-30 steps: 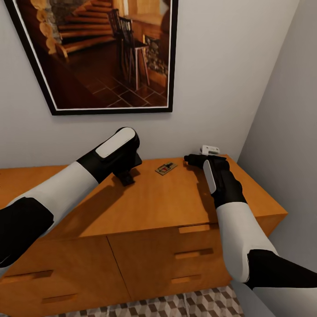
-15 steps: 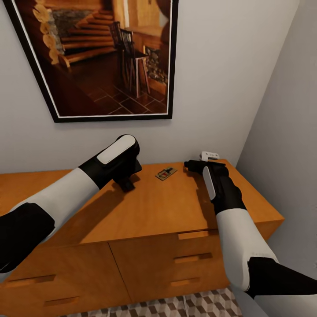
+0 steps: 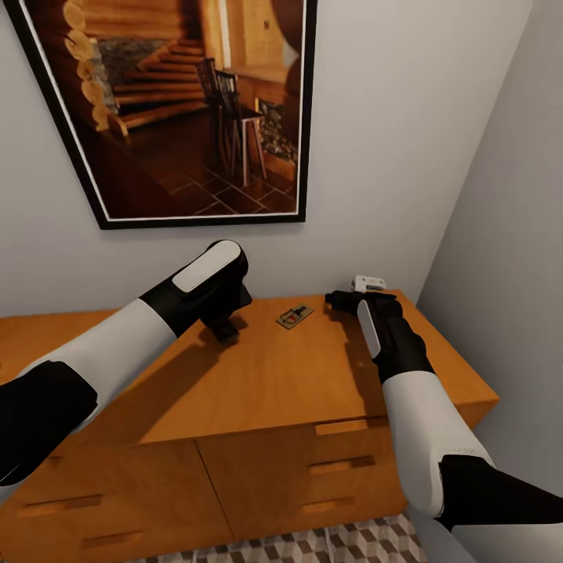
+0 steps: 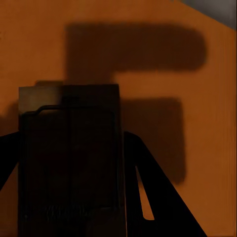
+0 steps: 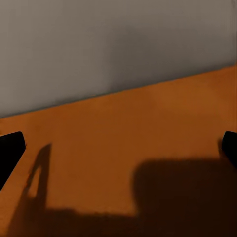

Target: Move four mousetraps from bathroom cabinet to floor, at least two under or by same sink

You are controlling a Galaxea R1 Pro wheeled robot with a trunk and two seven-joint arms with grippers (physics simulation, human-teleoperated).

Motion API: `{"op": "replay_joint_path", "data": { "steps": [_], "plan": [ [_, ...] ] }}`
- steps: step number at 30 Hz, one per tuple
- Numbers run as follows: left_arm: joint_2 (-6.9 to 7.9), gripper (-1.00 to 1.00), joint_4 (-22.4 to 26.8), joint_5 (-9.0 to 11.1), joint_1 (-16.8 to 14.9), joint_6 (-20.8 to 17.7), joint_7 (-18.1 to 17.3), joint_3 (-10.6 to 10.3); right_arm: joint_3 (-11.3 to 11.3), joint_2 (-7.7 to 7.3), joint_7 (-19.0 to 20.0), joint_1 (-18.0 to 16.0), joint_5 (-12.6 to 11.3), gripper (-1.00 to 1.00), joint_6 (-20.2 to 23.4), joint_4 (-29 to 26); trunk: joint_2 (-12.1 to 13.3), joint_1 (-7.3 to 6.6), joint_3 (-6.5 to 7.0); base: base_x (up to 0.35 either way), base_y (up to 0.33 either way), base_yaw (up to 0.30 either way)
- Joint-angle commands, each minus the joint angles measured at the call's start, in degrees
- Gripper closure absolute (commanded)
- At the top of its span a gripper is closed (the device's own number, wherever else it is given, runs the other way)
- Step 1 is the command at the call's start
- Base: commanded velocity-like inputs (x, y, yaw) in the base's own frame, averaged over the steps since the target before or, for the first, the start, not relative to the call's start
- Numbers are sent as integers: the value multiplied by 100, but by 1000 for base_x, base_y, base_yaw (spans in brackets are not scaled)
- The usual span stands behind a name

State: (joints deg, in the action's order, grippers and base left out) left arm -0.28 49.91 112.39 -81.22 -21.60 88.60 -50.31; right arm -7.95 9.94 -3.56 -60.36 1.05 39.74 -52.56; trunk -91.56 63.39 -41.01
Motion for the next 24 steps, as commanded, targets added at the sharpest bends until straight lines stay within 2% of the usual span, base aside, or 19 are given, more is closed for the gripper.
{"op": "replay_joint_path", "data": {
  "steps": [1, 13, 17, 20, 21, 22, 24],
  "plan": [
    [2, 100, 3, 20, -8, -98, 47, -12, -13, 6, -6, -4, 9, -100, 27, -7, 39, -23, 13, 0, 0, 0],
    [38, 100, 76, 60, -8, -114, 57, 2, -15, 6, -5, -2, 9, -100, 26, 8, 520, -286, 228, 0, 0, 0],
    [42, 100, 407, 144, -8, -123, 60, 27, -14, 6, -5, 4, 9, -100, 20, 15, 680, -374, 300, 0, 0, 0],
    [122, 100, 954, 486, -8, -130, 66, 190, -13, 6, -5, 6, 9, -100, 18, 17, 801, -440, 354, 0, 0, 0],
    [226, 100, 1214, 692, -8, -131, 67, 303, -13, 6, -5, 6, 9, -100, 17, 21, 841, -462, 372, 0, 0, 0],
    [294, 100, 1346, 805, -8, -132, 67, 370, -13, 6, -8, 6, 9, -100, 14, 24, 881, -484, 390, 0, 0, 0],
    [559, 100, 1865, 1363, -8, -133, 67, 686, -13, 6, -10, 7, 9, -100, 11, 41, 961, -528, 426, 0, 0, 0]
  ]
}}
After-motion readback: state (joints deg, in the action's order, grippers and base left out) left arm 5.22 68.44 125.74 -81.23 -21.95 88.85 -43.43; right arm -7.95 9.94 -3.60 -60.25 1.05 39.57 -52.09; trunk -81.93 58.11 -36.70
